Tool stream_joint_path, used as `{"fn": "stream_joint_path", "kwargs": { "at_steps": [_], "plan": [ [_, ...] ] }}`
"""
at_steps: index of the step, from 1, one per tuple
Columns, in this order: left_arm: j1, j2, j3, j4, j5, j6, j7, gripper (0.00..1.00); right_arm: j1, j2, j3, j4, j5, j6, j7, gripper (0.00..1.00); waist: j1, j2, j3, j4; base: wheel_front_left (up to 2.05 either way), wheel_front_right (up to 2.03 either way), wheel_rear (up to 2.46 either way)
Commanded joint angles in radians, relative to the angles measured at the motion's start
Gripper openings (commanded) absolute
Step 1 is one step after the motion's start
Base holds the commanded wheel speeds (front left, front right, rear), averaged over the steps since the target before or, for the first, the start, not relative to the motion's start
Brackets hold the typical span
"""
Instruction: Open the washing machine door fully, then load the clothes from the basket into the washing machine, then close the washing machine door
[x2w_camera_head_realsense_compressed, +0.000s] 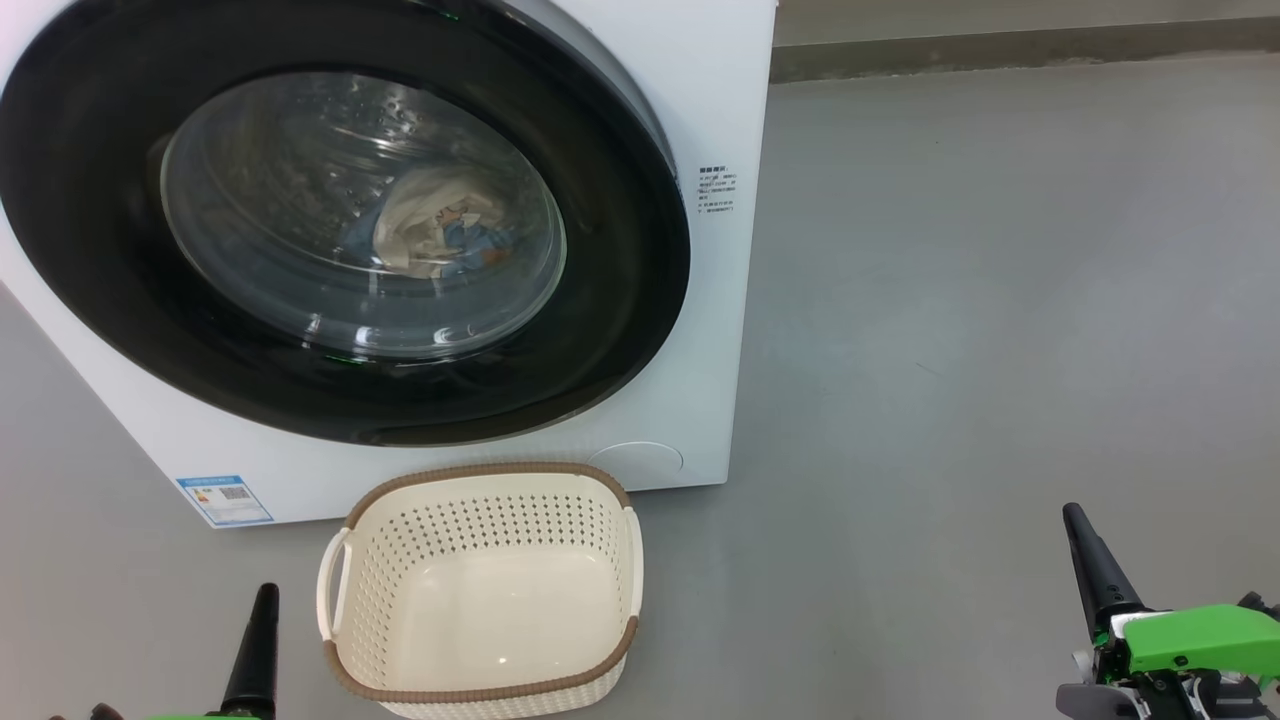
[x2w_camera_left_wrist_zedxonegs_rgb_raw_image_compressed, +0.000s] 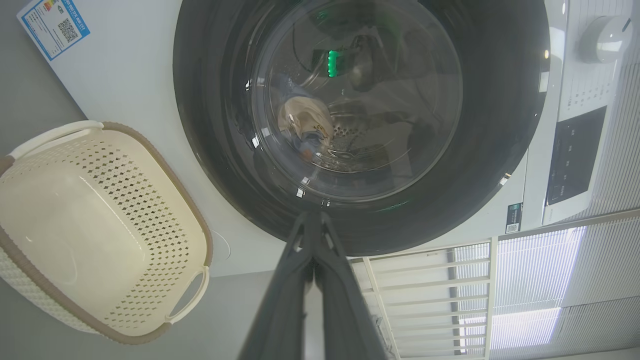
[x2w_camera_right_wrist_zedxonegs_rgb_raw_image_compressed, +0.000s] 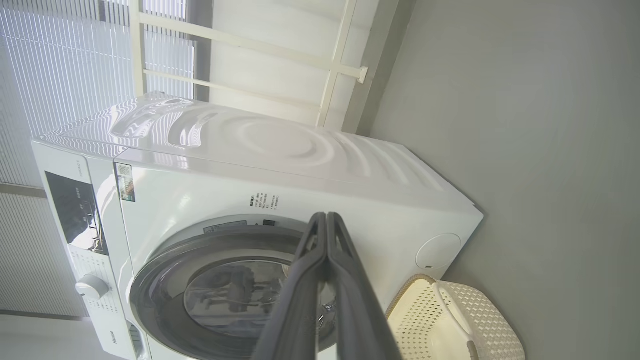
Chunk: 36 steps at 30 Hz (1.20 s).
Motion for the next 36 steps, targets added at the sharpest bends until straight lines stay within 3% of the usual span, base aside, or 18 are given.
{"fn": "stream_joint_path", "kwargs": {
  "at_steps": [1,21,36],
  "plan": [
    [-0.046,0.007,0.036,-0.034,-0.033,0.0,0.009,0.0,-0.048,-0.006,0.011,-0.031,0.035,0.0,0.011,0.0,0.0,-0.0001,0.001,0.0,0.0,0.0,0.0],
    [-0.066,-0.026,0.07,-0.046,-0.198,0.0,0.068,0.0,-0.072,0.015,-0.018,-0.039,0.195,0.0,0.071,0.0,0.0,-0.0001,0.006,-0.005,0.0,0.0,0.0],
    [-0.066,-0.026,0.07,-0.046,-0.2,0.0,0.069,0.0,-0.072,0.015,-0.018,-0.039,0.196,0.0,0.071,0.0,0.0,-0.0001,0.006,-0.005,0.0,0.0,0.0]
  ]
}}
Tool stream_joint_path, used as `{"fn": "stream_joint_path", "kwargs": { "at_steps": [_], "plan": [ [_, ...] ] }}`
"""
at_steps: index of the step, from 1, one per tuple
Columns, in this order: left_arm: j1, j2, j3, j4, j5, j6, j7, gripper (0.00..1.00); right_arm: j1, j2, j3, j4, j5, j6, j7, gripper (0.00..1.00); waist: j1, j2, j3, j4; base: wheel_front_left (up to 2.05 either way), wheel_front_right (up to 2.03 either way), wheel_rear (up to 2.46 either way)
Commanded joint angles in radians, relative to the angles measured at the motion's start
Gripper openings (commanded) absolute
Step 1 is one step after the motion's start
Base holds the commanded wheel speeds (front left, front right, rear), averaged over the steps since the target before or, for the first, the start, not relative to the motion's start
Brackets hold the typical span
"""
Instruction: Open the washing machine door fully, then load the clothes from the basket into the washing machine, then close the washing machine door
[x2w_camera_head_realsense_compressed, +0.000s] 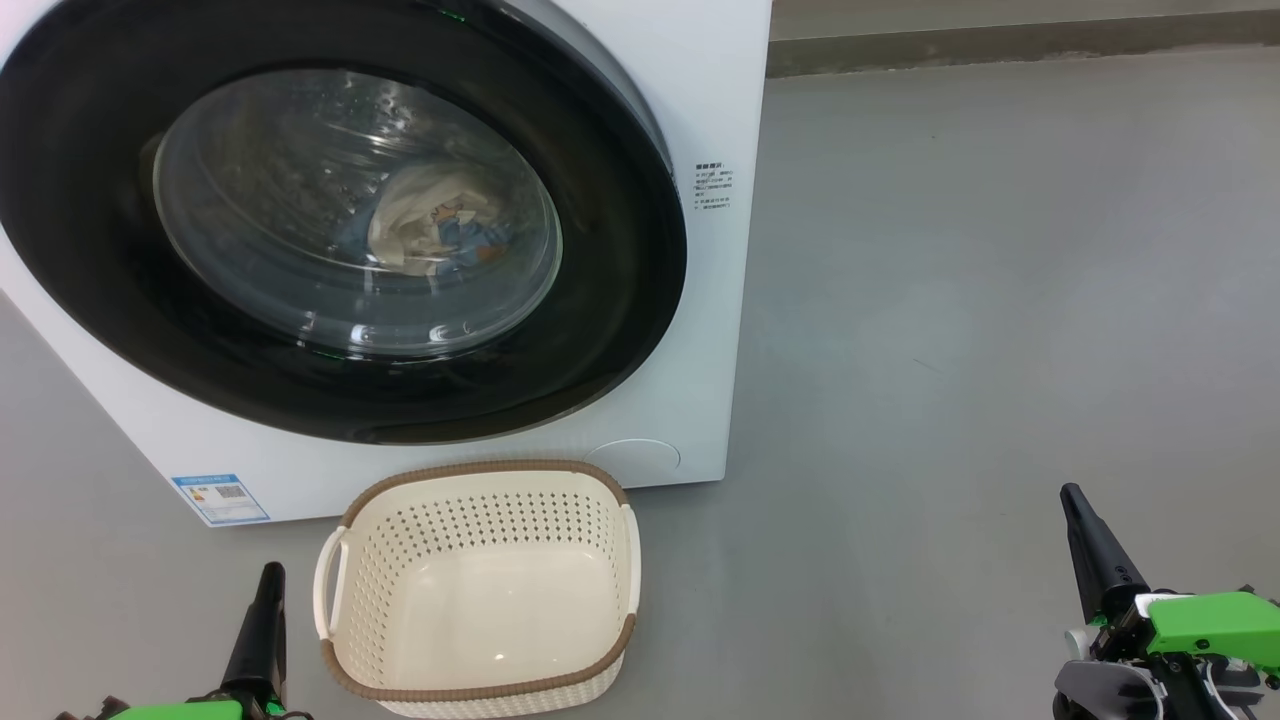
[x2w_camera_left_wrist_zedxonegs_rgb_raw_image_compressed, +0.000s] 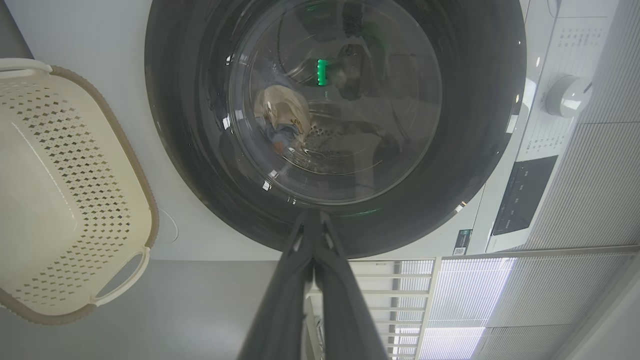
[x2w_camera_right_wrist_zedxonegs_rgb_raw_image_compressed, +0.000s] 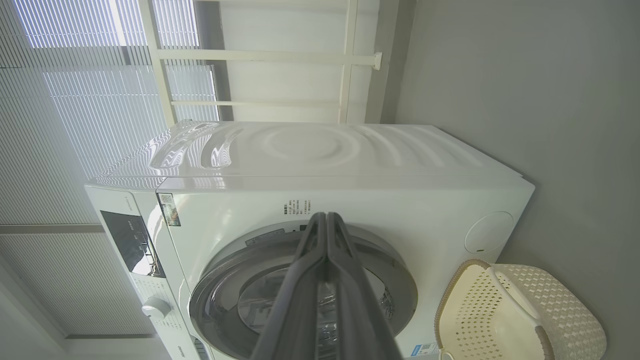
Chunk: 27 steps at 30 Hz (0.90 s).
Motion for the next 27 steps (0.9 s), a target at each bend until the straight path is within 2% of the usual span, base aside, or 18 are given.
{"fn": "stream_joint_path", "kwargs": {
  "at_steps": [1,27],
  "plan": [
    [-0.043,0.009,0.034,-0.031,-0.007,0.0,0.007,0.0,-0.044,-0.008,0.018,-0.03,0.004,0.002,0.005,0.0,0.0,0.0,0.0,0.0,0.0,0.0,0.0],
    [-0.042,0.009,0.033,-0.031,-0.008,0.0,0.007,0.0,-0.044,-0.008,0.018,-0.03,0.004,0.002,0.005,0.0,0.0,0.0,0.0,0.0,0.0,0.0,0.0]
  ]
}}
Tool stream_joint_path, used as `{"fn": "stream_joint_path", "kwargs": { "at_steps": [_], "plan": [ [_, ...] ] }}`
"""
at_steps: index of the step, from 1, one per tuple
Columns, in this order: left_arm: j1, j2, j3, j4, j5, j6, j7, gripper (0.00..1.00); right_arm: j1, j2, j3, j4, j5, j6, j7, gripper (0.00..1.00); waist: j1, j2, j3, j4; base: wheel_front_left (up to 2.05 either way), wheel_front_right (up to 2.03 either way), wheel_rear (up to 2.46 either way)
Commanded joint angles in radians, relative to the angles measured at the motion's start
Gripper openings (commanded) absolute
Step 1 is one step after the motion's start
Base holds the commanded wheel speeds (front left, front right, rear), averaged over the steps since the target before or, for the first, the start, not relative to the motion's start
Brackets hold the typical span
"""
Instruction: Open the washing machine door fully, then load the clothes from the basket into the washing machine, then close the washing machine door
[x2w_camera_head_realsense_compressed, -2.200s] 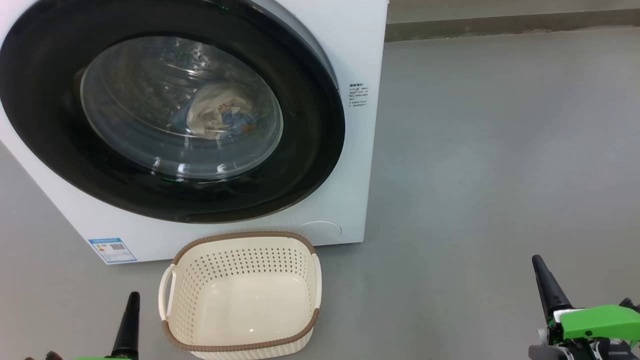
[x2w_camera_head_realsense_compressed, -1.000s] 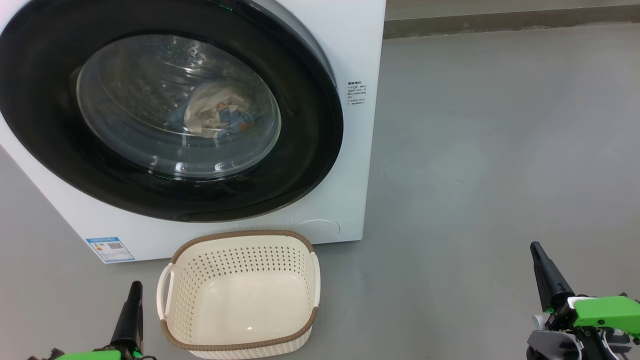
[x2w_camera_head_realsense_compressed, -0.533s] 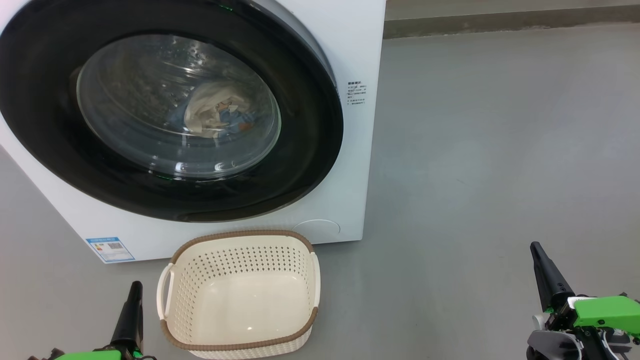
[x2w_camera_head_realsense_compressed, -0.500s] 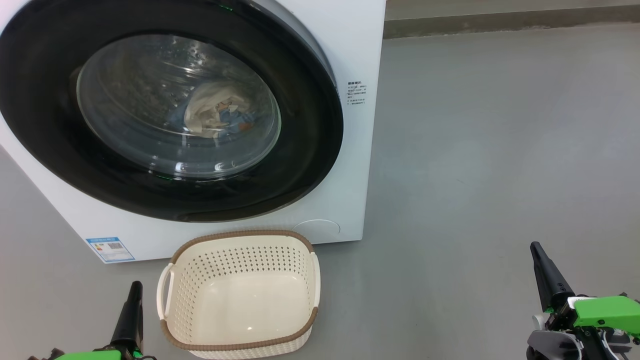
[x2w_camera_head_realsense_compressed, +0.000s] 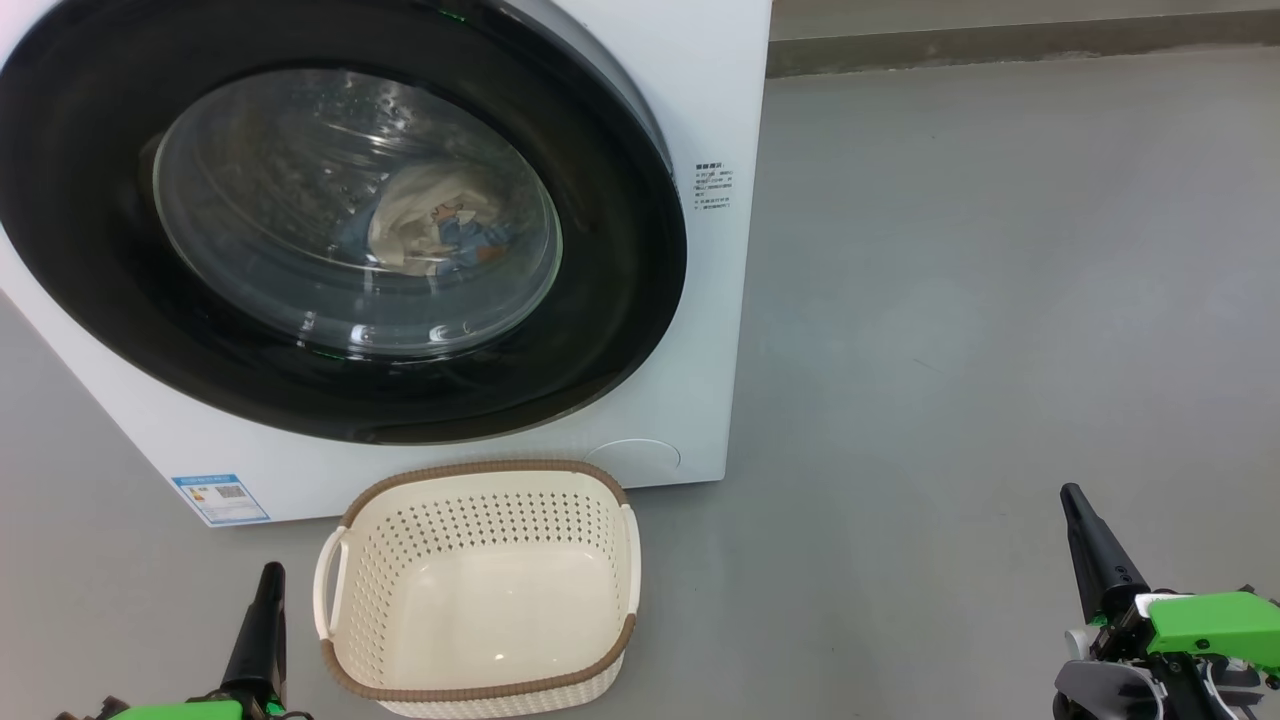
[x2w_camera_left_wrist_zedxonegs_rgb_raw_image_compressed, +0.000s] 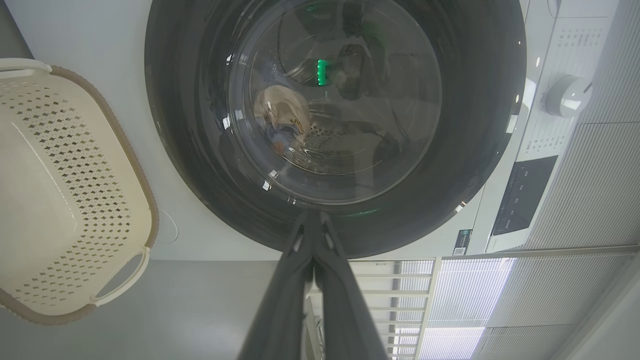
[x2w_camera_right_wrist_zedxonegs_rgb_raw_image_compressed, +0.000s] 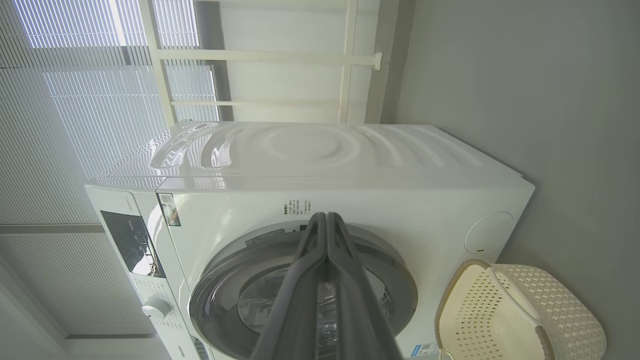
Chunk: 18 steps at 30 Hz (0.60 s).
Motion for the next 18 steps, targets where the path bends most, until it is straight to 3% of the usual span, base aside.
{"fn": "stream_joint_path", "kwargs": {
  "at_steps": [1,18],
  "plan": [
    [-0.042,0.009,0.033,-0.031,-0.008,0.0,0.007,0.0,-0.044,-0.008,0.019,-0.03,0.004,0.002,0.005,0.0,0.0,-0.0001,0.0,0.0,0.0,0.0,0.0],
    [-0.042,0.009,0.033,-0.031,-0.008,0.0,0.006,0.0,-0.044,-0.008,0.019,-0.03,0.004,0.002,0.005,0.0,0.0,-0.0001,0.0,0.0,0.0,0.0,0.0]
  ]
}}
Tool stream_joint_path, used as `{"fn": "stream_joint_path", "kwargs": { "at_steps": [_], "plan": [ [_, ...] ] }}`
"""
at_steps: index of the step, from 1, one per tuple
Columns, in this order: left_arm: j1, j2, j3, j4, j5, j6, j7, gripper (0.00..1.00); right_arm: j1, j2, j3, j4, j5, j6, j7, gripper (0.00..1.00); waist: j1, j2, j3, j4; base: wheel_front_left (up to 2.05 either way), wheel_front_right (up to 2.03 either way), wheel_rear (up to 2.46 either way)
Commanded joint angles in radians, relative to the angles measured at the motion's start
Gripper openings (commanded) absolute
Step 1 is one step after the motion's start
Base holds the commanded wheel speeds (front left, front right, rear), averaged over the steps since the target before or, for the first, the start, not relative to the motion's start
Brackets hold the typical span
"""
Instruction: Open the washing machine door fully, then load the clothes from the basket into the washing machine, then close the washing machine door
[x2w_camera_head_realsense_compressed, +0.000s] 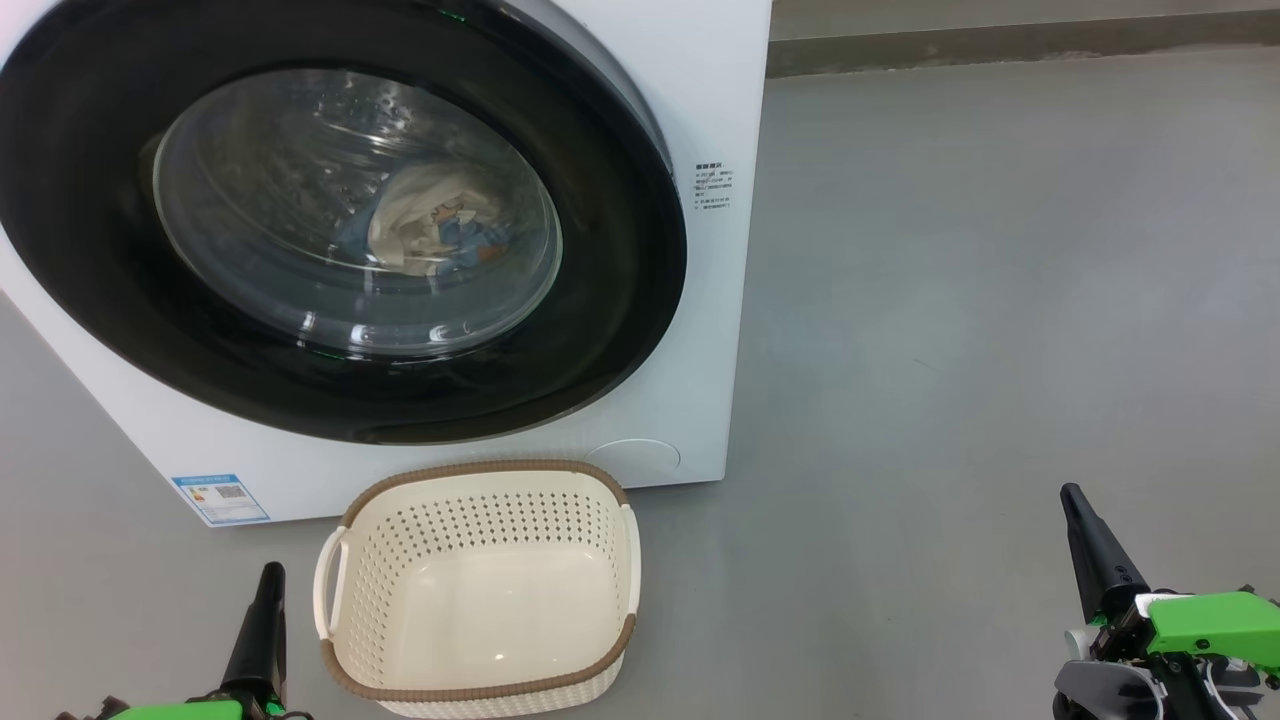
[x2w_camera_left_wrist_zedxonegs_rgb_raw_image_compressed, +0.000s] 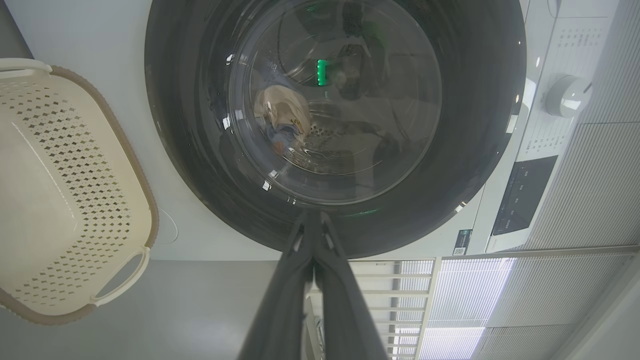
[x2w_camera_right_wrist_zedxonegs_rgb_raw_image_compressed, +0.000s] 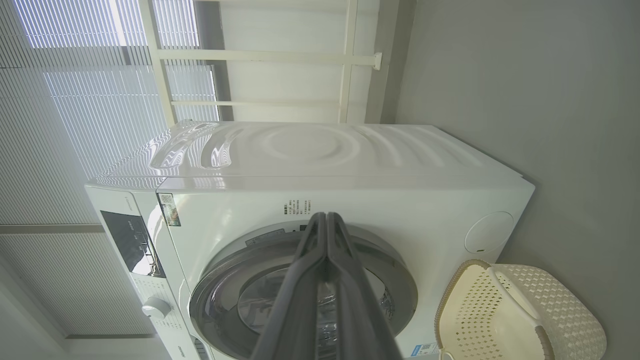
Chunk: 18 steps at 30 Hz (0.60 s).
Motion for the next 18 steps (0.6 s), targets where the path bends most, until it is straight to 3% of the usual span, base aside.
{"fn": "stream_joint_path", "kwargs": {
  "at_steps": [1,18],
  "plan": [
    [-0.042,0.009,0.033,-0.031,-0.008,0.0,0.006,0.0,-0.044,-0.008,0.019,-0.03,0.004,0.002,0.005,0.0,0.0,0.0,0.0,0.0,0.0,0.0,0.0],
    [-0.042,0.009,0.033,-0.031,-0.008,0.0,0.006,0.0,-0.044,-0.008,0.019,-0.03,0.004,0.002,0.005,0.0,0.0,0.0,0.0,0.0,0.0,0.0,0.0]
  ]
}}
